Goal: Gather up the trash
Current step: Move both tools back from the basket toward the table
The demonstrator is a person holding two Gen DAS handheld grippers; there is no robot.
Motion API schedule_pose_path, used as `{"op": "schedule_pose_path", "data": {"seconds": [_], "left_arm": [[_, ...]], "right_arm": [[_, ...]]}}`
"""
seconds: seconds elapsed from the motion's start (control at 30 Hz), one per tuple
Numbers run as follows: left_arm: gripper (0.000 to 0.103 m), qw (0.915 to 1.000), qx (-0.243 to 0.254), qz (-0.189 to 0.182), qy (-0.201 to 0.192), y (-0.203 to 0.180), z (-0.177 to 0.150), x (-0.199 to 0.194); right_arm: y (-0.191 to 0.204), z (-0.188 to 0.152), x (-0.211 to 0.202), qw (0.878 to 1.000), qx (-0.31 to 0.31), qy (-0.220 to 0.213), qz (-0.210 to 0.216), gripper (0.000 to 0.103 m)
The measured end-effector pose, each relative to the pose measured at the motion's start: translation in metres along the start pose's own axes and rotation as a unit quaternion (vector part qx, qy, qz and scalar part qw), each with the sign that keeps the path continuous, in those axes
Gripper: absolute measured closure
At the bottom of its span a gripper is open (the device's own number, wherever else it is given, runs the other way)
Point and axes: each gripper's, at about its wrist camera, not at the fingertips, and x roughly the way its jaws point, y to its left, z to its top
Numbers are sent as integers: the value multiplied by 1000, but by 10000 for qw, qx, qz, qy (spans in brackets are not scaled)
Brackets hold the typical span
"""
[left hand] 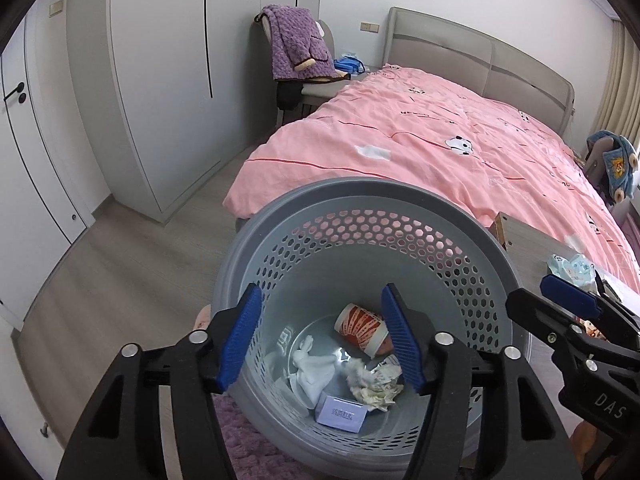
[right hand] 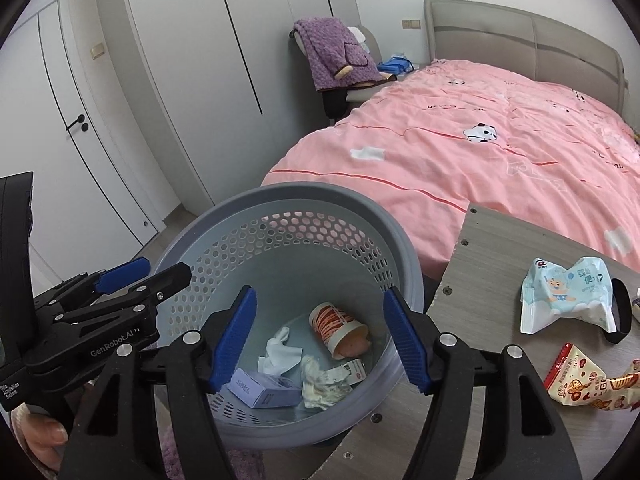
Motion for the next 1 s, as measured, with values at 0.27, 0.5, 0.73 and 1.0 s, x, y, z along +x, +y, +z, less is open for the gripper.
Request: {"op": "schedule_pose_path", "data": {"seconds": [0.27,0.5,0.73,1.0], "left_arm": [[31,9999,-37,44,-84,3,-2,-12],[29,9997,-71,106,-190,6,-5,-26],[28,9996,-18,63,-268,-1,-10,-40],[28,9995,109,-93,-276,-21,-12,-43]], "right_arm": [[2,-4,-8,9999,-12,-73,-84,26],[3,-9,-17,9998,30,-107,-134,19],[-5,-13,-32,9994,147,-207,-235,12],[-29,-19,-54,9977,411,-295,-453,11]]}}
